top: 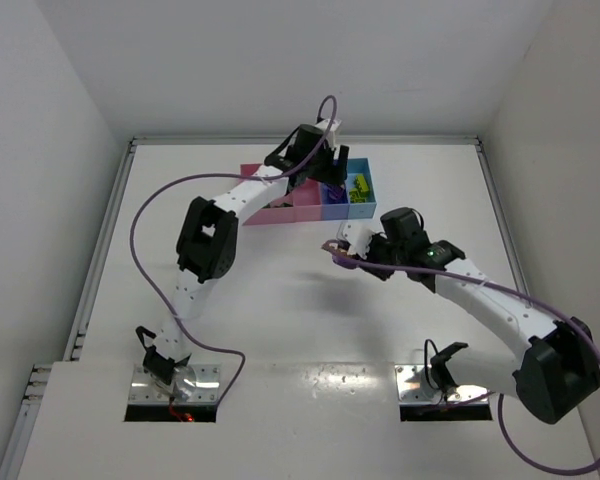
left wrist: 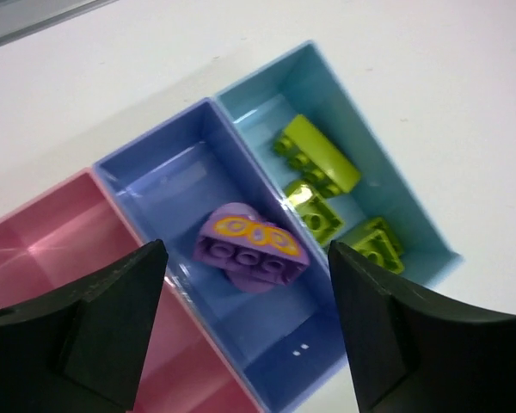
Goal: Sort the legos into containers by color
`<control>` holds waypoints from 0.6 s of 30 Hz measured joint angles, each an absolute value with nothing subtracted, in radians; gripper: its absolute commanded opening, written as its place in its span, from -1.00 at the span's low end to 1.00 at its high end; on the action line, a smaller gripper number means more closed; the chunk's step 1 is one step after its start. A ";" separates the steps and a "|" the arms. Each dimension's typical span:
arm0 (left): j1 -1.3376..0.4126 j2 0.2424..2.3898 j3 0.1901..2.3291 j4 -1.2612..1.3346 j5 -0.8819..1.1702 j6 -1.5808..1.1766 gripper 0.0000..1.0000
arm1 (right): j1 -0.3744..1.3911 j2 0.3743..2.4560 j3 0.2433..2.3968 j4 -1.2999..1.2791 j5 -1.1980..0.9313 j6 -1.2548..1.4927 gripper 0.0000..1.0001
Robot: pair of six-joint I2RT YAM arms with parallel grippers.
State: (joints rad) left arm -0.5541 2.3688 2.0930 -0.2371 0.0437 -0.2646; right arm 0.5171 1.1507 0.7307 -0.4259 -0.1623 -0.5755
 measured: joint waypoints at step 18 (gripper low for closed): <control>-0.287 1.671 1.100 0.497 0.707 -0.751 0.62 | 0.402 1.440 1.008 -0.239 -0.407 0.019 -0.99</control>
